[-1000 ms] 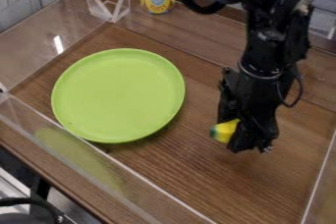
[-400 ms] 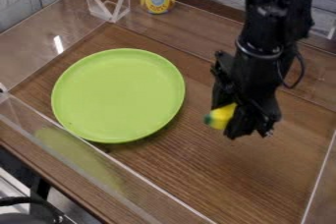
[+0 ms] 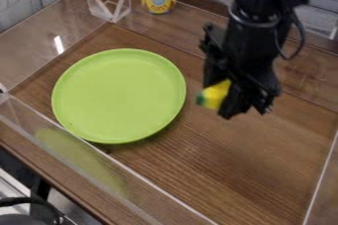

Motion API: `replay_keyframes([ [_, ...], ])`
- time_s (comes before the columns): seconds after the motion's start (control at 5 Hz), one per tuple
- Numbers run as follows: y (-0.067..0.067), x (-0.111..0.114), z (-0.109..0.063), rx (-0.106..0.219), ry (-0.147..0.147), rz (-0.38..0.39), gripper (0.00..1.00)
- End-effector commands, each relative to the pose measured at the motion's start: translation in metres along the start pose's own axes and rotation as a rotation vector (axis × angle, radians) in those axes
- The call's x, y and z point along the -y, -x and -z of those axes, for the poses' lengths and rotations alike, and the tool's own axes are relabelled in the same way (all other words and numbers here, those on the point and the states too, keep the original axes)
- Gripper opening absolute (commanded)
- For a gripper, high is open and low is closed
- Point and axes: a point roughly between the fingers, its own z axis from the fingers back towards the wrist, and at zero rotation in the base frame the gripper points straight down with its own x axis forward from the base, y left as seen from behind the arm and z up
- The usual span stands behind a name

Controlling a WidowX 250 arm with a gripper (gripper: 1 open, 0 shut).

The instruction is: Put the banana in the green plate

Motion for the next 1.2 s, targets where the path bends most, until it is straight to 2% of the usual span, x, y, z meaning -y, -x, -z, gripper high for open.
replay_keyframes([
  [0.0,0.016,-0.015,-0.019,0.042,-0.018,-0.088,0.0],
  [0.2,0.035,-0.028,-0.016,0.032,-0.017,-0.149,0.0],
  [0.6,0.063,-0.059,-0.01,0.032,-0.024,-0.226,0.0],
  [0.8,0.07,-0.067,-0.007,0.032,-0.026,-0.25,0.0],
  [1.0,0.071,-0.07,-0.006,0.035,-0.021,-0.266,0.0],
])
